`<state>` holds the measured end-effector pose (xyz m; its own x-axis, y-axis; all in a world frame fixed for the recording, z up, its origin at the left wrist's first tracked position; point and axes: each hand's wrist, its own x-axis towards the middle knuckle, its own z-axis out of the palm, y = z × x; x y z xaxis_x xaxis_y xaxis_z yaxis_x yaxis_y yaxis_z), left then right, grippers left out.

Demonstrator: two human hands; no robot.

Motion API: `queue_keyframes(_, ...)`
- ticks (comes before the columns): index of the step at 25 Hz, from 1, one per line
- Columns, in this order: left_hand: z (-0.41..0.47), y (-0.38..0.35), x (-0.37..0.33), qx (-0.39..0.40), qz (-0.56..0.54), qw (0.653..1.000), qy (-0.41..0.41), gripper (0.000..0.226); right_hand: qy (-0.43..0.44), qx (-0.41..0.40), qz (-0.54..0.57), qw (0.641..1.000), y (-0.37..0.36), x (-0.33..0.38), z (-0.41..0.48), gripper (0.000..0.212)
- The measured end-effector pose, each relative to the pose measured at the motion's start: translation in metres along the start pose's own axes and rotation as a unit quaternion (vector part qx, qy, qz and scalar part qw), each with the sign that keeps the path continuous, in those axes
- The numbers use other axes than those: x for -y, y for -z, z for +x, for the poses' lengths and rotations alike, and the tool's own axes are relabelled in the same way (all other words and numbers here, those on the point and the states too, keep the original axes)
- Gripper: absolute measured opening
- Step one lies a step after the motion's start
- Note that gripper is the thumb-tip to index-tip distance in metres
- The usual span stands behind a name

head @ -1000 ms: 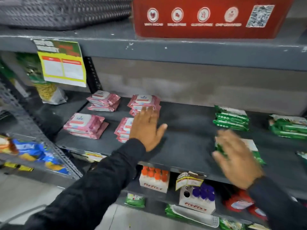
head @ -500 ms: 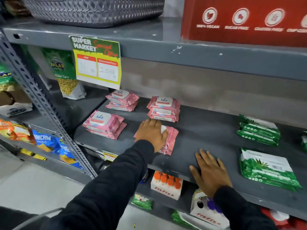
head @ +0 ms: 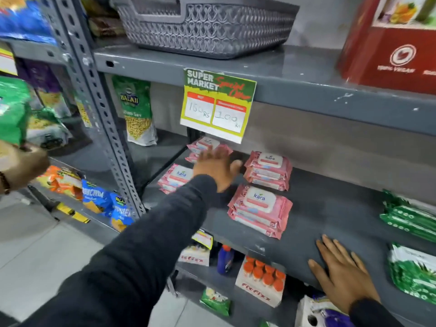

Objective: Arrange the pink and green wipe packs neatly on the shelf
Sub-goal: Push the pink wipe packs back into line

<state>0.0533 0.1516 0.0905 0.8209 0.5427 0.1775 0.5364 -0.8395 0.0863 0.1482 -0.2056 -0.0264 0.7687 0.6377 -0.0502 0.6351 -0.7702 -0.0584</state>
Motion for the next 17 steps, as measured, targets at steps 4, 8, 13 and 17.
queue_keyframes(4, 0.003, -0.012, 0.086, 0.082, 0.053, 0.993, 0.068, 0.064, -0.013, -0.002, -0.011, 1.0, 0.003, 0.002, -0.001, 0.073)
queue_keyframes(8, -0.005, -0.04, 0.102, 0.071, 0.004, 0.996, 0.044, 0.057, -0.017, -0.007, -0.012, 1.0, 0.002, 0.004, -0.001, 0.072)
queue_keyframes(13, -0.002, -0.054, 0.104, 0.039, 0.023, 0.998, 0.045, 0.053, -0.017, 0.0, -0.014, 1.0, 0.001, 0.004, -0.005, 0.075)
queue_keyframes(17, 0.0, -0.053, 0.102, 0.057, 0.036, 0.996, 0.05, 0.056, -0.011, 0.019, -0.042, 0.999, -0.003, 0.002, -0.003, 0.074)
